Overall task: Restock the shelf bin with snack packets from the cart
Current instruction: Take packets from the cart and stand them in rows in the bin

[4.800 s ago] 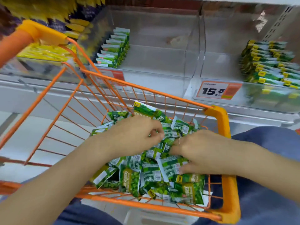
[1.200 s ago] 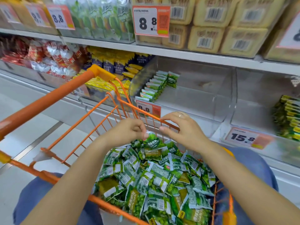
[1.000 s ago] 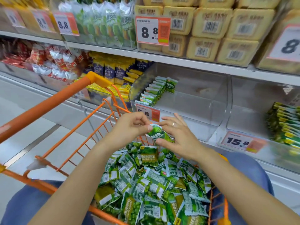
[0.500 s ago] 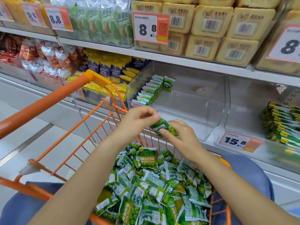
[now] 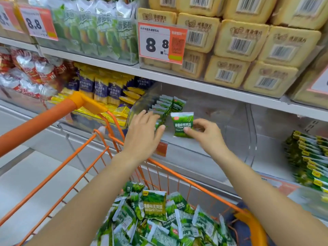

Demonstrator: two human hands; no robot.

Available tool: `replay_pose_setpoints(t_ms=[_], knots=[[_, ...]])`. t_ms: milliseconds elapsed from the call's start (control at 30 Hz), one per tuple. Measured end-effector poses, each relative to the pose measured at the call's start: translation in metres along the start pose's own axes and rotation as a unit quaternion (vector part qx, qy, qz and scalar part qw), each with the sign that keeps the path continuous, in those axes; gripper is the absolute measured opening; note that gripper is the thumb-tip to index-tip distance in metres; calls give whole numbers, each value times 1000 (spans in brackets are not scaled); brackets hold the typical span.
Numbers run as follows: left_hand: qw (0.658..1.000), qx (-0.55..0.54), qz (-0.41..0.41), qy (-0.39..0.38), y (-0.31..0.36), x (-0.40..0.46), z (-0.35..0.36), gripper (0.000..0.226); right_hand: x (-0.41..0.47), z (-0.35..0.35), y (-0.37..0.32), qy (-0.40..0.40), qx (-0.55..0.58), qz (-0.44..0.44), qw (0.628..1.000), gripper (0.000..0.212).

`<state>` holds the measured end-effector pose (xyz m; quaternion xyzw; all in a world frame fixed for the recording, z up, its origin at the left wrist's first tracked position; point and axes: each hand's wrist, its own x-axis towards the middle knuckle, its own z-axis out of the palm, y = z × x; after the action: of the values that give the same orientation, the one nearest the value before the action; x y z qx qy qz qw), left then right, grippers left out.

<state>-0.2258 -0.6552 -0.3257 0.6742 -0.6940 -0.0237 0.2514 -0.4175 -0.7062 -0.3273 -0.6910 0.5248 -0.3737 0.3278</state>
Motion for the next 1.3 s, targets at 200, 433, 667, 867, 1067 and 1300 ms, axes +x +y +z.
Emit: replay_pose_setpoints(t_ms=[200,433,667,867,1067,1300], knots=[[989,88,2,-119,-14,19,16,59,96,24,41,3,35,167,985,24],[988,93,-17,-120,-16,25,24,60,179,55,84,-11,-87,200,976,25],[990,98,-9,-98,-17,25,26,58,209,82,111,70,-84,223,969,24],[990,97,-12,-99,-15,25,26,55,200,85,96,113,-107,176,972,37],[994,68,-14,-80,-15,24,24,48,198,73,100,85,18,197,977,54],[996,-60,59,-23,-20,-21,-10,33,40,31,-22,-5,22,-83,996,14]])
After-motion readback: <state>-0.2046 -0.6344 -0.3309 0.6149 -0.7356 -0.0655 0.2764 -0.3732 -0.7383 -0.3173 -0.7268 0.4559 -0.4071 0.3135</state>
